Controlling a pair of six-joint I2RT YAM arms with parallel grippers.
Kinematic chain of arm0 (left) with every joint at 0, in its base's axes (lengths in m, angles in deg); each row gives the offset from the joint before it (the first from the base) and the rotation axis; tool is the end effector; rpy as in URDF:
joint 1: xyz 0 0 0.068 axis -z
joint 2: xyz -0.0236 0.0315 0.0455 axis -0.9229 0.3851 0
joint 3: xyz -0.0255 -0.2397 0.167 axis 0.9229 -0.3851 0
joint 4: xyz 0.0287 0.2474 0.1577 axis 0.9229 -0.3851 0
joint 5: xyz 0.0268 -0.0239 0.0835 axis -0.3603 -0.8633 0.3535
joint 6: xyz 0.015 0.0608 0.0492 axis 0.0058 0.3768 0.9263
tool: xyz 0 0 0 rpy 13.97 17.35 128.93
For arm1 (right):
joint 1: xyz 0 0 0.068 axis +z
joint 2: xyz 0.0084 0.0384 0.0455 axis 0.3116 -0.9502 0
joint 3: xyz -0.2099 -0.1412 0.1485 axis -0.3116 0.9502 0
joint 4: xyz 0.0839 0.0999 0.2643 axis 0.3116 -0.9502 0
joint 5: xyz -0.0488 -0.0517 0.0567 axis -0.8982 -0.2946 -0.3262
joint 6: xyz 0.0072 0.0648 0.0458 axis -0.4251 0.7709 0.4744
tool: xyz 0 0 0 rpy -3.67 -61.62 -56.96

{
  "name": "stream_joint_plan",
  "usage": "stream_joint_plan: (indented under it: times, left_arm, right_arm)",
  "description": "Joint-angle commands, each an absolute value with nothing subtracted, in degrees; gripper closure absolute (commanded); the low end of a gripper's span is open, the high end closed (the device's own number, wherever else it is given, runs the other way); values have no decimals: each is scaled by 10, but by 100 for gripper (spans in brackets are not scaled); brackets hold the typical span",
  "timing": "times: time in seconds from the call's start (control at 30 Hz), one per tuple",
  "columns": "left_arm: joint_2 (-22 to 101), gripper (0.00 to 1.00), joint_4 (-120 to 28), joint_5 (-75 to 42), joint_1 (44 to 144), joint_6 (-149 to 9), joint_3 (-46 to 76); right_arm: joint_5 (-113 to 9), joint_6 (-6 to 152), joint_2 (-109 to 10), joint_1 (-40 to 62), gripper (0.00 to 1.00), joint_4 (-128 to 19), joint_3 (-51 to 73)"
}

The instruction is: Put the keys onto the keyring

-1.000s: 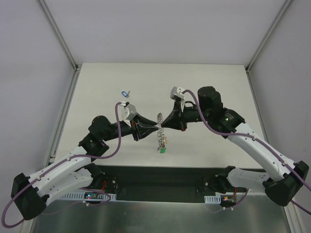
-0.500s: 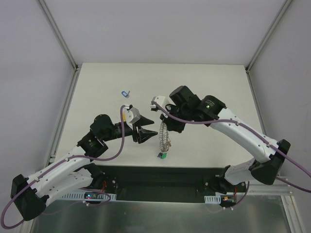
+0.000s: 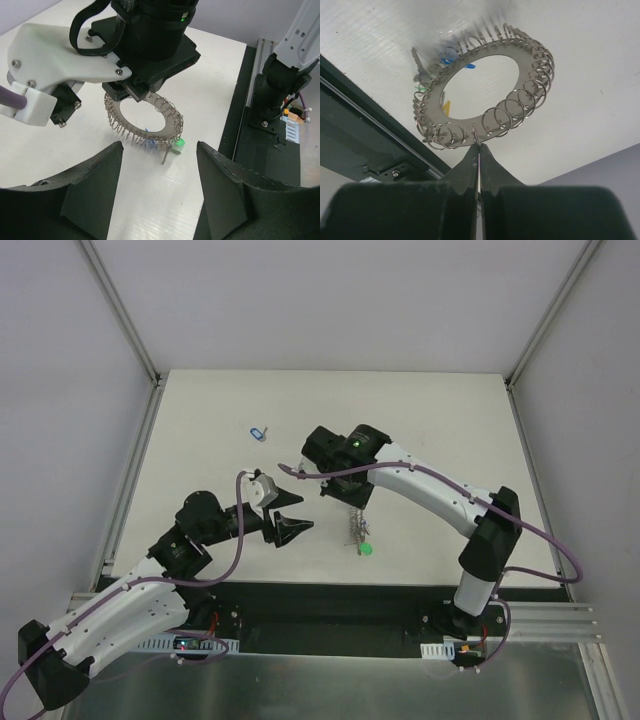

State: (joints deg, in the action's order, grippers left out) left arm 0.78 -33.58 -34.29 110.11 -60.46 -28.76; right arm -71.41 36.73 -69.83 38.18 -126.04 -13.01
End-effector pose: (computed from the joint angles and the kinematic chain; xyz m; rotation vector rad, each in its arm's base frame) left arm 0.1350 -0.1662 0.3174 0.8832 1.2752 -0.9669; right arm 0.2314 0.3225 0.3095 -1.8884 2.0887 -0.1837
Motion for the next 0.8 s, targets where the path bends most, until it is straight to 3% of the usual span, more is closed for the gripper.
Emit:
stream_joint_plan:
  times: [0.0, 0.07, 0.2, 0.33, 0.47, 0.77]
  left_arm:
    - [-11, 39, -339, -330, 1102, -606, -299]
    - [-14, 39, -342, -329, 1102, -610, -303]
    - [-16, 39, -342, -336, 1102, -618, -309]
    - [-25, 38, -344, -337, 1102, -628, -314]
    - [-30, 38, -344, -338, 1102, -632, -323]
    - [-26, 38, -345, -340, 1102, -642, -327]
  right_arm:
    - [-786, 395, -698, 379, 99, -1326, -161]
    - [-809, 407, -730, 375, 99, -1370, -182]
    - [-683, 379, -724, 398, 99, -1279, -147]
    - [-794, 413, -792, 391, 99, -1342, -158]
    - [-726, 401, -791, 412, 99, -1271, -141]
    - [-763, 414, -848, 414, 99, -1255, -87]
